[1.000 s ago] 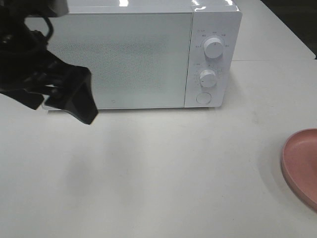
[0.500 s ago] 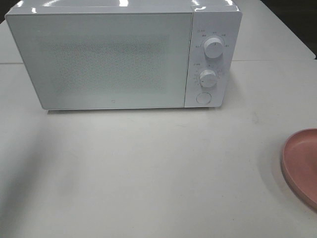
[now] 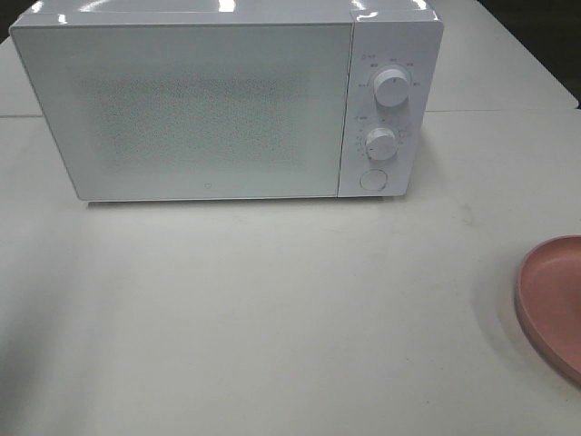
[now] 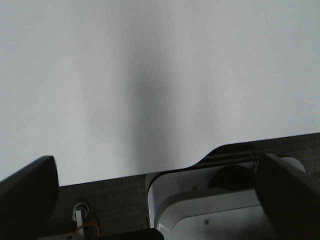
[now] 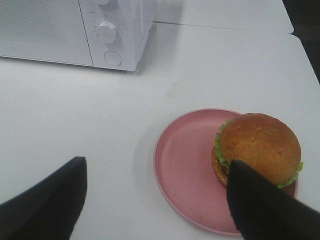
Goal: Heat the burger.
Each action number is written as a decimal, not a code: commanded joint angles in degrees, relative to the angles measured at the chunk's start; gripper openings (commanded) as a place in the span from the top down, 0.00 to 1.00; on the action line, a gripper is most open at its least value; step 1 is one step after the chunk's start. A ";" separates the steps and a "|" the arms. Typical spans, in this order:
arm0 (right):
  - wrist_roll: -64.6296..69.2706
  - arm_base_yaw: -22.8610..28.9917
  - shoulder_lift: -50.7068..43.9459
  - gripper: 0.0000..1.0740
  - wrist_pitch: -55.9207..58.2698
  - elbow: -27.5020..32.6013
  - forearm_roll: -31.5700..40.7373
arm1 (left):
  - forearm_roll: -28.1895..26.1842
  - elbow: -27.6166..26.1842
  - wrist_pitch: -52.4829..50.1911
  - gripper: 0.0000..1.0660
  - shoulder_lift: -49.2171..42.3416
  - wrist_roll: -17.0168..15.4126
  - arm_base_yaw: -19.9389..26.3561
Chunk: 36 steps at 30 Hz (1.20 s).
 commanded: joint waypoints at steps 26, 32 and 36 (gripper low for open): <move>-0.06 -0.23 -1.49 0.30 -0.74 0.29 0.11 | 2.98 13.87 -5.56 0.06 -51.45 -3.72 -0.06; -0.06 -0.23 -1.38 0.30 -0.74 0.29 0.11 | 3.50 13.87 -5.56 0.06 -53.63 -3.72 -0.06; -0.06 -0.23 -1.32 0.30 -0.74 0.29 0.11 | 3.61 13.87 -5.56 0.06 -54.09 -3.72 -0.06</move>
